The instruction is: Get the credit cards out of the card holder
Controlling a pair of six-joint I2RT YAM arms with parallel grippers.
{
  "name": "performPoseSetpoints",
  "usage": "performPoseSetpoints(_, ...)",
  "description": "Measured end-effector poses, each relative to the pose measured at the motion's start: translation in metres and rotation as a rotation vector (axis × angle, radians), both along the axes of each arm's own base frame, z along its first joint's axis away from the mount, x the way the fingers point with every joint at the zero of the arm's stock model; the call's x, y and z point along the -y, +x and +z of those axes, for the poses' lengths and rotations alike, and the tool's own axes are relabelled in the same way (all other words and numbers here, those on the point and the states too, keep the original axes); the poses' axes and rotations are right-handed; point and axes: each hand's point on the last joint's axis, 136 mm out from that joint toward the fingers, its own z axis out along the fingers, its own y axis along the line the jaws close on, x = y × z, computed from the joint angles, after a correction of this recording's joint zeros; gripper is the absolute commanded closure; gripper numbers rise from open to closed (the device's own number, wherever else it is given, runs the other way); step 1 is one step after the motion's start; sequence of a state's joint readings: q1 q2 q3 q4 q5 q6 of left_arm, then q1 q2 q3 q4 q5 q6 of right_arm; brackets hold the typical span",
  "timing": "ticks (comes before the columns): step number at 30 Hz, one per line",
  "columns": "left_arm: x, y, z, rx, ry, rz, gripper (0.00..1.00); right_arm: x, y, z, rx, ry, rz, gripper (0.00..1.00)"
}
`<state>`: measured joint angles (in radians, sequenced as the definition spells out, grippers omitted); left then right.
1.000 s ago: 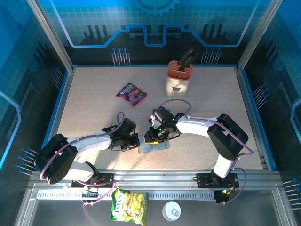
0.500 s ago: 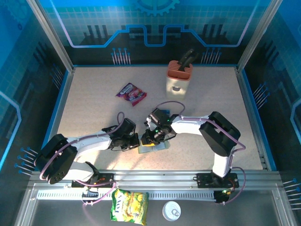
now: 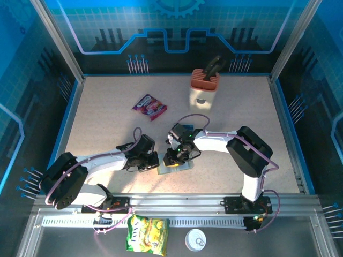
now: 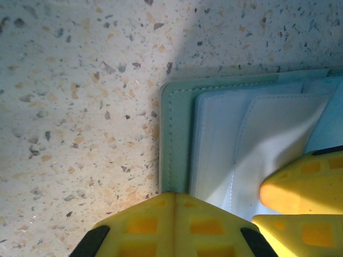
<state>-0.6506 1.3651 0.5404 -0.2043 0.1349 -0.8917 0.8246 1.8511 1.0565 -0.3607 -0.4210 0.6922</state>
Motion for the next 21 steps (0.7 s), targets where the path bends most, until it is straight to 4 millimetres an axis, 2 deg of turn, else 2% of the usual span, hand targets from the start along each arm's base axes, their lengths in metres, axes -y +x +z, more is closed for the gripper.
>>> performPoseSetpoints(5, 0.000, 0.000, 0.000, 0.000, 0.001, 0.000, 1.00, 0.005, 0.001, 0.002, 0.016, -0.020, -0.003, 0.69)
performPoseSetpoints(8, 0.000, 0.000, 0.000, 0.001, 0.001, 0.000, 1.00, 0.007, 0.003, 0.011, 0.048, -0.018, -0.008, 0.68)
performPoseSetpoints(12, -0.004, 0.003, 0.003, 0.007, 0.030, 0.003, 0.90, 0.011, 0.010, 0.041, 0.136, 0.016, -0.016, 0.64)
performPoseSetpoints(15, -0.007, 0.010, 0.014, 0.032, 0.059, 0.001, 0.82, 0.022, 0.021, 0.065, 0.220, 0.027, -0.037, 0.61)
performPoseSetpoints(16, -0.008, 0.014, 0.021, 0.048, 0.065, 0.005, 0.76, 0.029, 0.026, 0.073, 0.252, 0.024, -0.049, 0.58)
performPoseSetpoints(20, -0.016, 0.031, 0.045, 0.128, 0.084, 0.019, 0.56, 0.066, 0.045, 0.087, 0.340, -0.032, -0.111, 0.35)
performPoseSetpoints(21, -0.019, 0.035, 0.051, 0.145, 0.089, 0.029, 0.51, 0.079, 0.051, 0.089, 0.363, -0.057, -0.127, 0.21)
